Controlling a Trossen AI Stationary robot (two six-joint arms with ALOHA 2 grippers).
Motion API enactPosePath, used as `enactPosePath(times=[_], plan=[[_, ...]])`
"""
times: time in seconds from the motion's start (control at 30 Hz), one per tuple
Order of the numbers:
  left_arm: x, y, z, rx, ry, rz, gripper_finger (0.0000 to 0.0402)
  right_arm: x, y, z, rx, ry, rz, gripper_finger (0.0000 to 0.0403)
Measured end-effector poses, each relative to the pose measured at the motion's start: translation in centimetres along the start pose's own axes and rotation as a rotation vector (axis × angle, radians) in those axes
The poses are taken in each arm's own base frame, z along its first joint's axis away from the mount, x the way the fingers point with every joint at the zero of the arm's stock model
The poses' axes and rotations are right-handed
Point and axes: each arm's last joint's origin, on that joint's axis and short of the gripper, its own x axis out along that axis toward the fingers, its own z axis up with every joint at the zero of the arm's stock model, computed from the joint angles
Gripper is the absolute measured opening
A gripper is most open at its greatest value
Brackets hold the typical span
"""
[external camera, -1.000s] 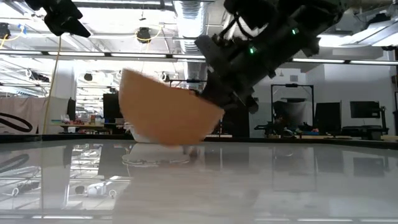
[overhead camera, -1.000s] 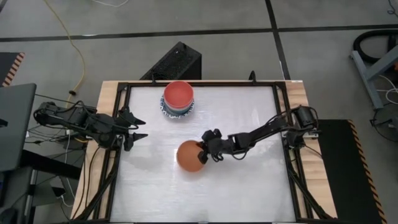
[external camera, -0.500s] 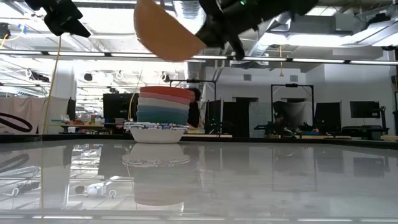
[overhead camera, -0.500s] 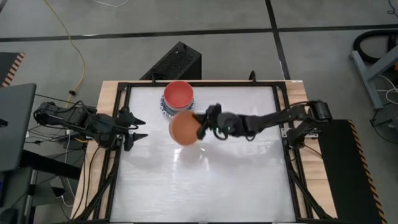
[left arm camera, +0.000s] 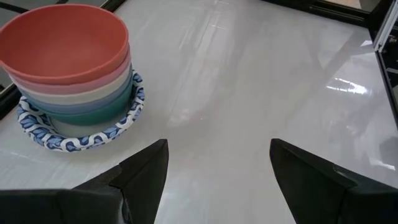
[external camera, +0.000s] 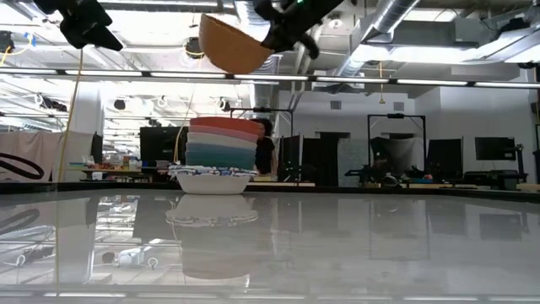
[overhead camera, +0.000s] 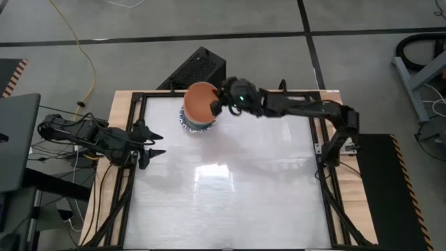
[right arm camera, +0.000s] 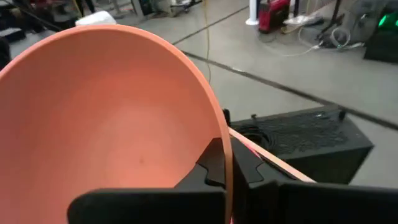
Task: Nest bowls inside each other
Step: Stack the yellow bin on the orange bin
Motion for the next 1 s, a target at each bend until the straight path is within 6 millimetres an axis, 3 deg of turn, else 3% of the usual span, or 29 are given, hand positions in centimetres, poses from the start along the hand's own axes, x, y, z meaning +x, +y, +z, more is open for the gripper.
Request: enactPosePath(times=[0.2,0.5,0.7,1.0], plan=[[0.0,0.0,0.0,0.0,0.0,0.0,0.027,4.3,-2.1,0.4,0.026,0.14,0.003,0.0008],[0.0,0.0,0.0,0.0,0.0,0.0,0.027,9.8,-5.6,-1.0,0.106,0.276,0.023,0.0008],[0.0,0.0,0.0,0.0,0.0,0.0,0.027,11.2,-6.8,-1.0,0.172,0.307,0.059,0.0008],[0.0,0.0,0.0,0.0,0.0,0.0,0.027,10.9,-7.5,-1.6,0.172,0.385,0.019,0.0009]])
